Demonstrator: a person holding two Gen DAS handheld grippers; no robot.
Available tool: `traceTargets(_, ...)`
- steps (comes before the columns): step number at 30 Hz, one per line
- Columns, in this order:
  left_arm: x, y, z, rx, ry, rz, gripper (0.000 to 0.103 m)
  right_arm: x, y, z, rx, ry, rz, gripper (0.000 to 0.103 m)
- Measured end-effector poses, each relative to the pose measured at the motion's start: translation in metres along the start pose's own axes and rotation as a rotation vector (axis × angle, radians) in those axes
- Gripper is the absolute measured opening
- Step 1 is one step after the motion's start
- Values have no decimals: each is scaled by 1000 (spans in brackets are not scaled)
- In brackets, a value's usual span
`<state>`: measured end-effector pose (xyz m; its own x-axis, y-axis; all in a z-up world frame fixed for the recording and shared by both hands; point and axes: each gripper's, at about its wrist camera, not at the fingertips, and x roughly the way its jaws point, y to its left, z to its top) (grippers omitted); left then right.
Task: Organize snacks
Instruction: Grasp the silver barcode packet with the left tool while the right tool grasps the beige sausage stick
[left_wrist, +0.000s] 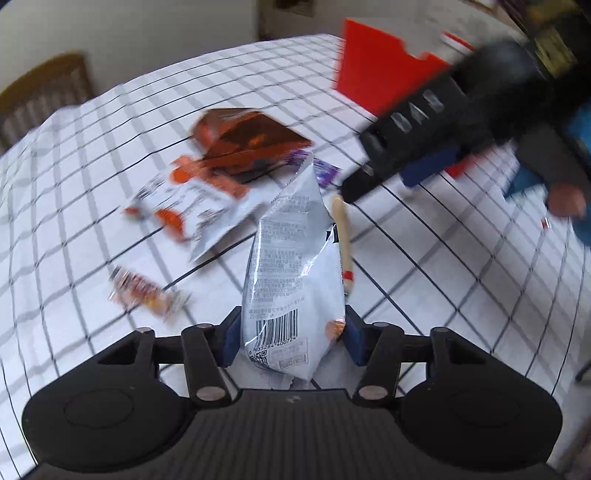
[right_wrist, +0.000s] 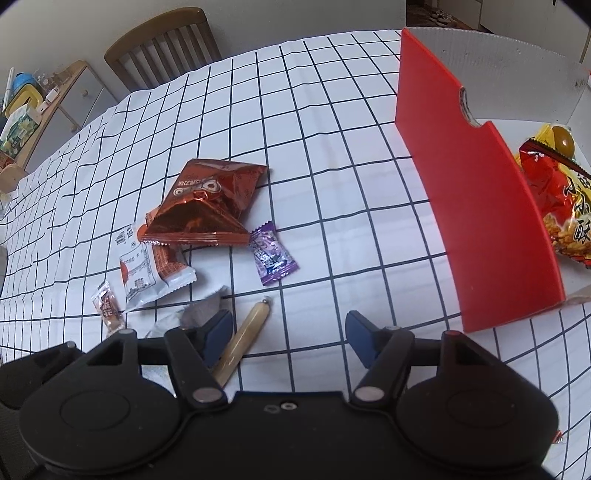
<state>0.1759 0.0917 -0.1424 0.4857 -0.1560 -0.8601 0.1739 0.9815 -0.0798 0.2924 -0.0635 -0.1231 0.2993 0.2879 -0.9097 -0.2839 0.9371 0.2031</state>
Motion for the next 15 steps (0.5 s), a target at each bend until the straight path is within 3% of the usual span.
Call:
traceTargets(4, -10, 8, -5, -106, -36, 14, 48, 4, 5, -2, -15, 12, 3, 62)
traceTargets(15, -16, 8, -14, -187, -48, 33, 47, 21, 36, -6, -85, 44, -8, 41)
